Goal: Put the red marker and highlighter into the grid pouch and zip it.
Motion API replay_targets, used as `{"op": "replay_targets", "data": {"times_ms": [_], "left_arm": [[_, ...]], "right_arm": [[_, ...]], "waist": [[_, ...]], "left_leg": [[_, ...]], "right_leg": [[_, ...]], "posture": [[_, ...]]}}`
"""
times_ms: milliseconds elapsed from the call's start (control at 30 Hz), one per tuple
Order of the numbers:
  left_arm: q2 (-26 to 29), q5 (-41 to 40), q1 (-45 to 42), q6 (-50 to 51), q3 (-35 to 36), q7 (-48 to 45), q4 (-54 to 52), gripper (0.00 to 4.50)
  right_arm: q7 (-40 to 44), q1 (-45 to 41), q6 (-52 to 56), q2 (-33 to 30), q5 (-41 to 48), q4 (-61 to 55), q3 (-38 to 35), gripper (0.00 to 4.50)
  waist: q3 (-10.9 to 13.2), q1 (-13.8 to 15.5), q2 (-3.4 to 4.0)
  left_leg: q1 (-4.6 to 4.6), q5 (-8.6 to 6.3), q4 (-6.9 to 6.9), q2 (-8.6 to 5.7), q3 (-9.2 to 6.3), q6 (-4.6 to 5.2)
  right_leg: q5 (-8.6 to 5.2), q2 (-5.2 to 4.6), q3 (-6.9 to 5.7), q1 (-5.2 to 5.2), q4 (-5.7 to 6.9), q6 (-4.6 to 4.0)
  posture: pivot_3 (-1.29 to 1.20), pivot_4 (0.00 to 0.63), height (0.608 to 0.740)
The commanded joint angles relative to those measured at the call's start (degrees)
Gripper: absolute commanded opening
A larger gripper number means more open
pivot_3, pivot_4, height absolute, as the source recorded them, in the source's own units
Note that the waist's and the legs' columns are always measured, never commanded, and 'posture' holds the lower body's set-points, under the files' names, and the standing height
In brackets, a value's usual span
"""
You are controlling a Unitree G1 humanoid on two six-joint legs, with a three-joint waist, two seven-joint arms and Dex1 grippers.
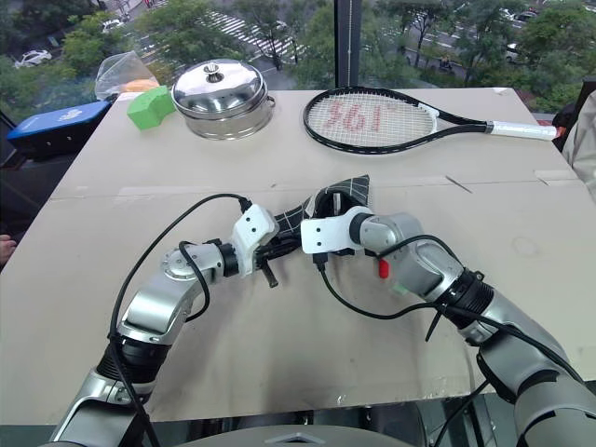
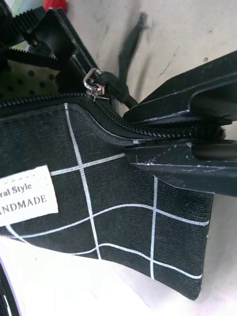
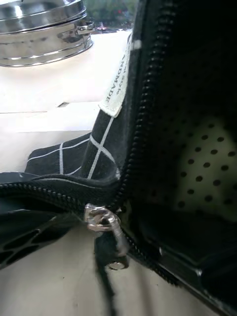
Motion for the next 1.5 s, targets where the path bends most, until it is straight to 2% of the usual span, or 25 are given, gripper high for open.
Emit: {"op": "replay_targets", "data": {"times_ms": [33, 100, 167, 333, 500, 733, 900, 933, 1000, 1033, 1200, 1233, 1300, 1400, 1500], "left_arm": [[0.9, -0.5, -1.1, 0.5, 1.8, 0.6, -1.3, 0.00], [1.6, -0.8, -1.3, 1.0, 2.1, 0.5, -1.0, 0.00], [2.1, -1.0, -1.3, 1.1, 2.2, 0.5, -0.9, 0.00], [3.1, -1.1, -2.0, 1.0, 2.3, 0.6, 0.3, 0.00], [3.6, -0.4, -3.0, -1.0, 1.6, -0.3, 0.9, 0.00], [3.8, -0.3, -3.9, -0.6, 2.7, 0.6, 1.4, 0.00], [3.7, 0.0, -3.9, -0.6, 3.0, 1.1, 1.2, 0.00], [3.7, 0.0, -3.8, -0.5, 3.1, 1.2, 1.1, 0.00], [3.8, -0.1, -3.4, -0.3, 3.3, 1.5, 0.6, 0.00], [3.7, -0.1, -3.1, -0.2, 3.3, 1.6, 0.3, 0.00], [3.5, -0.2, -2.5, -0.1, 3.3, 2.3, -0.2, 0.00], [3.4, -0.3, -2.5, 0.0, 3.3, 2.5, -0.3, 0.00], [2.9, -0.5, -2.3, 0.6, 3.4, 3.2, -0.8, 0.00], [2.4, -0.7, -1.3, 2.1, 3.2, 4.3, -3.2, 0.00], [1.9, -0.7, -1.2, 2.5, 2.6, 4.2, -3.7, 0.00]], "right_arm": [[4.3, 4.8, 11.8, 0.1, 7.5, -10.8, -10.8, 4.46], [7.2, 9.5, 25.9, 1.3, 15.5, -21.0, -19.7, 4.46], [7.5, 12.2, 35.8, 2.2, 19.4, -28.0, -25.3, 4.46], [3.6, 18.5, 57.9, 7.1, 26.2, -40.6, -34.9, 4.46], [-4.6, 19.5, 58.0, 16.1, 27.5, -42.4, -38.2, 4.46], [-14.3, 20.1, 63.5, 13.0, 24.5, -35.5, -33.8, 4.46], [-21.5, 21.6, 62.0, 15.7, 22.1, -27.7, -31.9, 4.46], [-22.2, 22.0, 61.5, 16.4, 22.3, -26.9, -32.0, 3.91], [-23.8, 22.5, 61.3, 17.7, 22.3, -26.2, -32.4, 3.20], [-24.4, 22.4, 61.6, 18.4, 22.4, -26.4, -32.9, 2.58], [-24.4, 21.0, 64.7, 16.4, 23.4, -30.7, -33.2, 0.36], [-24.0, 20.0, 66.3, 15.3, 23.9, -32.5, -33.3, 0.21], [-22.8, 17.4, 69.3, 12.4, 25.1, -36.7, -33.3, 0.21], [-17.0, 12.6, 73.5, 2.4, 30.1, -44.4, -30.7, 0.21], [-10.1, 8.9, 69.0, -15.9, 32.6, -48.3, -20.3, 0.21]], "waist": [[0.0, 0.2, -0.01], [0.0, 0.7, -0.02], [0.0, 1.0, -0.01], [0.0, 1.2, -0.01], [0.0, 1.1, 0.04], [0.0, 1.2, 0.00], [0.0, 1.1, -0.02], [0.0, 1.1, 0.00], [0.0, 1.0, -0.03], [0.0, 1.0, -0.03], [0.0, 1.3, -0.01], [0.0, 1.3, 0.00], [0.0, 1.1, 0.02], [0.2, 1.1, 0.26], [0.1, 1.2, 0.16]], "left_leg": [[0.00, 0.00, 0.00, 0.00, 0.00, 0.00], [-0.05, 0.00, 0.01, 0.01, -0.05, 0.00], [-0.03, 0.00, 0.02, 0.01, -0.04, 0.00], [0.02, -0.16, 0.02, 0.01, -0.09, 0.26], [0.02, -0.16, -0.01, 0.01, -0.13, 0.26], [-0.02, -0.02, 0.01, -0.07, -0.04, 0.02], [0.01, -0.01, -0.02, -0.04, -0.04, 0.01], [0.01, -0.01, -0.02, -0.04, -0.04, 0.01], [0.03, -0.01, -0.03, -0.04, -0.02, 0.02], [0.03, -0.02, -0.02, -0.03, -0.03, 0.03], [0.02, -0.12, 0.03, -0.05, -0.04, 0.21], [-0.01, -0.10, 0.04, -0.06, -0.05, 0.19], [-0.02, -0.01, 0.03, -0.06, -0.04, 0.02], [-0.03, -0.02, -0.01, -0.06, -0.01, 0.03], [-0.01, -0.14, -0.08, -0.03, -0.14, 0.23]], "right_leg": [[0.00, 0.00, 0.00, 0.00, 0.00, 0.00], [0.01, -0.01, -0.02, 0.02, -0.03, 0.00], [0.02, -0.01, -0.03, 0.04, -0.02, -0.02], [0.00, 0.00, -0.04, 0.01, 0.04, -0.05], [-0.08, 0.01, -0.03, -0.01, 0.09, -0.19], [-0.05, -0.02, 0.00, 0.00, 0.01, -0.12], [-0.01, 0.04, 0.01, -0.01, 0.04, -0.03], [-0.01, 0.04, 0.01, -0.01, 0.04, -0.03], [-0.01, 0.04, 0.04, -0.01, 0.04, -0.02], [-0.01, 0.04, 0.03, 0.00, 0.03, -0.01], [-0.01, 0.00, 0.04, 0.01, 0.05, -0.01], [-0.01, -0.02, 0.02, 0.00, 0.05, -0.01], [-0.01, -0.02, 0.03, 0.00, 0.04, -0.01], [0.00, 0.00, 0.07, -0.05, -0.01, -0.01], [-0.01, 0.05, -0.04, -0.02, -0.07, -0.01]], "posture": [[0.00, 0.150, 0.740], [0.00, 0.150, 0.740], [0.00, 0.150, 0.740], [0.00, 0.150, 0.740], [0.00, 0.150, 0.740], [0.00, 0.150, 0.740], [0.00, 0.150, 0.740], [0.00, 0.150, 0.740], [0.00, 0.150, 0.740], [0.00, 0.150, 0.740], [0.00, 0.150, 0.740], [0.00, 0.150, 0.740], [0.00, 0.150, 0.740], [0.00, 0.150, 0.740], [0.00, 0.150, 0.740]]}}
